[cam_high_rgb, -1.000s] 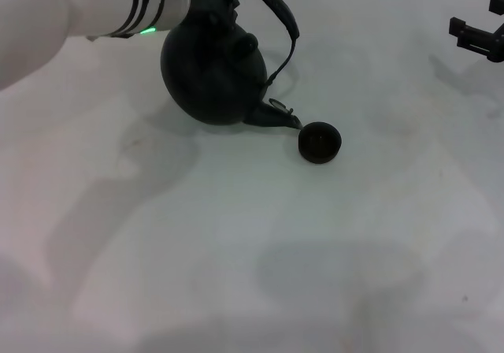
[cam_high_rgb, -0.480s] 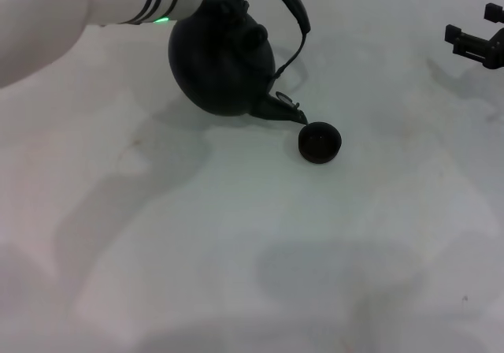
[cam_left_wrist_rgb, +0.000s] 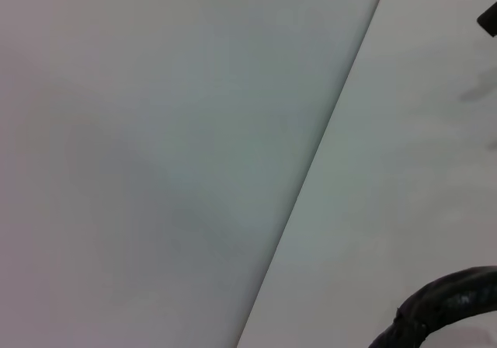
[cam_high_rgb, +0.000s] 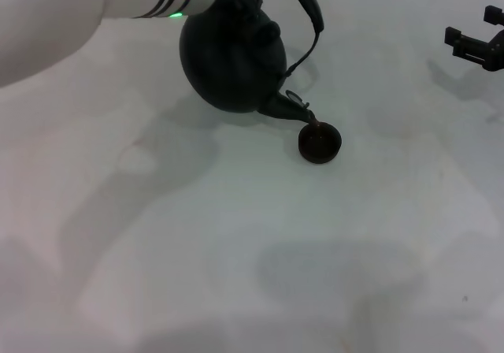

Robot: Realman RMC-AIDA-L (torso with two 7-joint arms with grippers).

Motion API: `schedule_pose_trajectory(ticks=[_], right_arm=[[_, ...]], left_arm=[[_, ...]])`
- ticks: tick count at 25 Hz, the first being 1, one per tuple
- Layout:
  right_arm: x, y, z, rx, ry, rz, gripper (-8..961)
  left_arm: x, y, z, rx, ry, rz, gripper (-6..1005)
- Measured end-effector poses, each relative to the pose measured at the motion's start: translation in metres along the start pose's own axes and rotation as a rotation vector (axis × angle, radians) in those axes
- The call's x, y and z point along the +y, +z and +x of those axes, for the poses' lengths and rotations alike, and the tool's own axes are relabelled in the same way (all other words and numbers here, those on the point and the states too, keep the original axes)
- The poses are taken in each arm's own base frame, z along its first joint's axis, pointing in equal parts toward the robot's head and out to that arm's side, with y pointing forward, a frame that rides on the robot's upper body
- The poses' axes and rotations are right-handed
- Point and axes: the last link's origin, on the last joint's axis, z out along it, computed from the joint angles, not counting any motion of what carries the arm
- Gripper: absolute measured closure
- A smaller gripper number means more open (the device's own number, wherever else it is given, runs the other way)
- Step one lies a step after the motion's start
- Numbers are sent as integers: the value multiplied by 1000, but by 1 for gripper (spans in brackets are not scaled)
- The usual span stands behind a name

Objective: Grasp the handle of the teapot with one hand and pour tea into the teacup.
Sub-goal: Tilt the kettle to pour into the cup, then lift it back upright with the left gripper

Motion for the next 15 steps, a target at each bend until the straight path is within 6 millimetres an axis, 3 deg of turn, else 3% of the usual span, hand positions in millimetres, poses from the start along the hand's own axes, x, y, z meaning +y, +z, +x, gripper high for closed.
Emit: schedule_pose_trajectory(ticks=[15], right_arm=[[-2,0,0,-3,-5,10,108]], left_arm=[[5,2,5,-12,59,-21,878]])
